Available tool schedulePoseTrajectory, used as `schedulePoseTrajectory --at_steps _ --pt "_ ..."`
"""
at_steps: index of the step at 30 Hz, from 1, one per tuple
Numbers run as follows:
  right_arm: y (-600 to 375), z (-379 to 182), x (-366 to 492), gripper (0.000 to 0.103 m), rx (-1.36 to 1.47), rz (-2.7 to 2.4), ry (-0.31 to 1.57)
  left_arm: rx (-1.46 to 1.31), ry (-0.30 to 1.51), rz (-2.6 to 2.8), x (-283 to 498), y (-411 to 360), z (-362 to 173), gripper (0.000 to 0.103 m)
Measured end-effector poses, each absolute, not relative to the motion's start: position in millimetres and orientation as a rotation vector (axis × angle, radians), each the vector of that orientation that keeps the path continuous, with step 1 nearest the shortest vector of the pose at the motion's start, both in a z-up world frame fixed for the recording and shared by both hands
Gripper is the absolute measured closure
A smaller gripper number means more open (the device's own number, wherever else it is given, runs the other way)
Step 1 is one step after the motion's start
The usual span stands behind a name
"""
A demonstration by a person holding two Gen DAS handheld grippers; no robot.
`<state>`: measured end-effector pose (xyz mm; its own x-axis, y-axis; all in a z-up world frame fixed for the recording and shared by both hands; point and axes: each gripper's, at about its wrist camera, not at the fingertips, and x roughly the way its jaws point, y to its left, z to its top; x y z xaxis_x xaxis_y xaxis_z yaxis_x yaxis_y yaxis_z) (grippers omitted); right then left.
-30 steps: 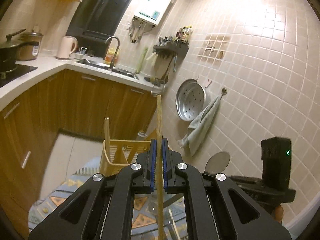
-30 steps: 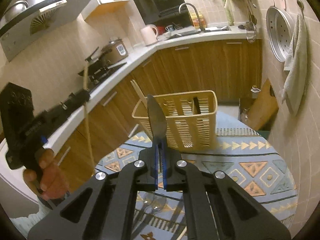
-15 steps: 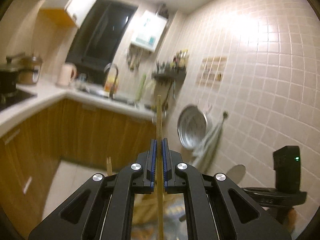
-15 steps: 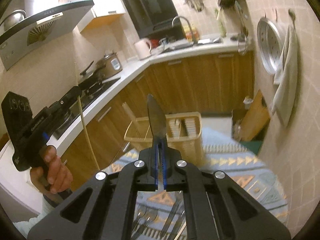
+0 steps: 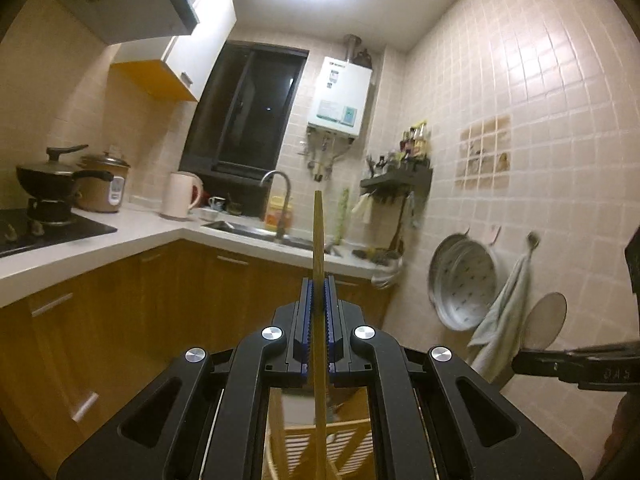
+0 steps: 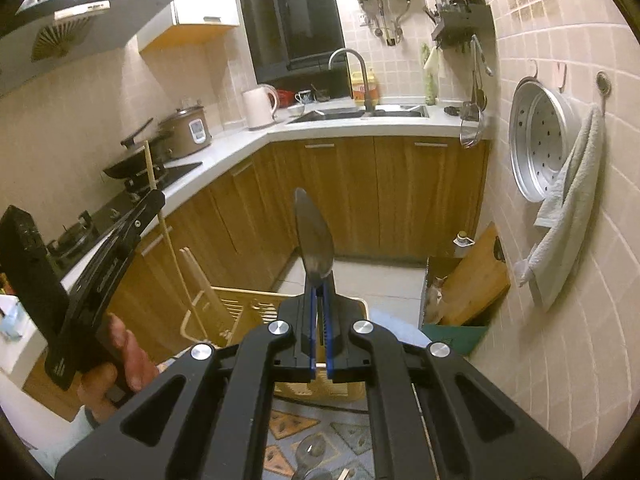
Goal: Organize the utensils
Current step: 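Carry the chopstick with left tool while right tool carries the clear spoon into the caddy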
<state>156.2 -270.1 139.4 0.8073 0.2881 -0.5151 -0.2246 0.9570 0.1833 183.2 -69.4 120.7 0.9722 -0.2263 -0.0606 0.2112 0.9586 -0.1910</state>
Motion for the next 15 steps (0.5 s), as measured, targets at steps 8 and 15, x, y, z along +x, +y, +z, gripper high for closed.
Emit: schedulePoseTrajectory --at_steps 8,15 --pt "-255.7 103.1 185.9 0.101 0.082 0.263 0.655 -0.136 0.117 -0.194 185.5 -67.9 95.5 0.099" --pt "-254.1 81.8 199.2 0.101 0.085 0.273 0.728 -0.128 0.157 -0.205 184.7 -65.2 83.4 0.099"
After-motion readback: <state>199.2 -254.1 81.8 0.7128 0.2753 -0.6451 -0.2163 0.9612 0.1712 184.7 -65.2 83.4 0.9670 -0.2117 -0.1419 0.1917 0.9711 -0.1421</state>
